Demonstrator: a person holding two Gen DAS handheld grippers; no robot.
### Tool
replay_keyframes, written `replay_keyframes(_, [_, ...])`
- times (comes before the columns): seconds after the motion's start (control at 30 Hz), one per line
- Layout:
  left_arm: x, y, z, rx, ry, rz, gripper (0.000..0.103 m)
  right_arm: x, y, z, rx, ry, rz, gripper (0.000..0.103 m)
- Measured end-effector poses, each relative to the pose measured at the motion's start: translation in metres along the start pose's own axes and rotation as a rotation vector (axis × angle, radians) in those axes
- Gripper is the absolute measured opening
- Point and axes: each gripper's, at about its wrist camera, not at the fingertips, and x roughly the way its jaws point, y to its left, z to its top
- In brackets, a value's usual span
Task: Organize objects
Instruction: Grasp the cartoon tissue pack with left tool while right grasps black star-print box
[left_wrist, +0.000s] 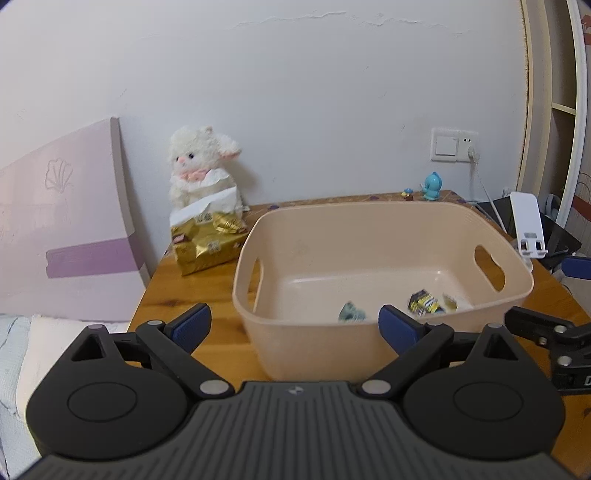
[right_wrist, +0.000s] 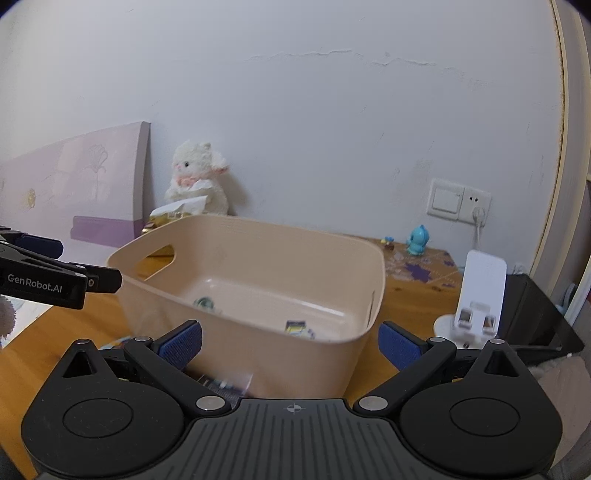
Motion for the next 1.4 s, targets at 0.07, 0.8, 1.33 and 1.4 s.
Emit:
replay_keyframes(0.07, [-0.003, 0.006, -0.008, -0.009, 0.006, -0.002, 0.098, -0.002, 0.003, -0.007, 0.004, 0.011, 0.005, 0.103])
replay_keyframes(0.8, [0.038, 0.035, -0.082, 0.028, 0.167, -0.054, 0.098, 0.075, 0.031, -0.066, 0.081, 0.193, -0.015, 0.103])
replay_keyframes(1.33, [0.082, 0.039, -0.090, 0.038, 0.201, -0.142, 0.098, 0.112, 0.033, -0.065, 0.146, 0.254, -0.009, 0.103])
replay_keyframes(1.4, [0.088, 0.038, -0.090, 0.045, 0.208, -0.142, 0.098, 0.112, 0.034, -0.065, 0.139, 0.257, -0.015, 0.103])
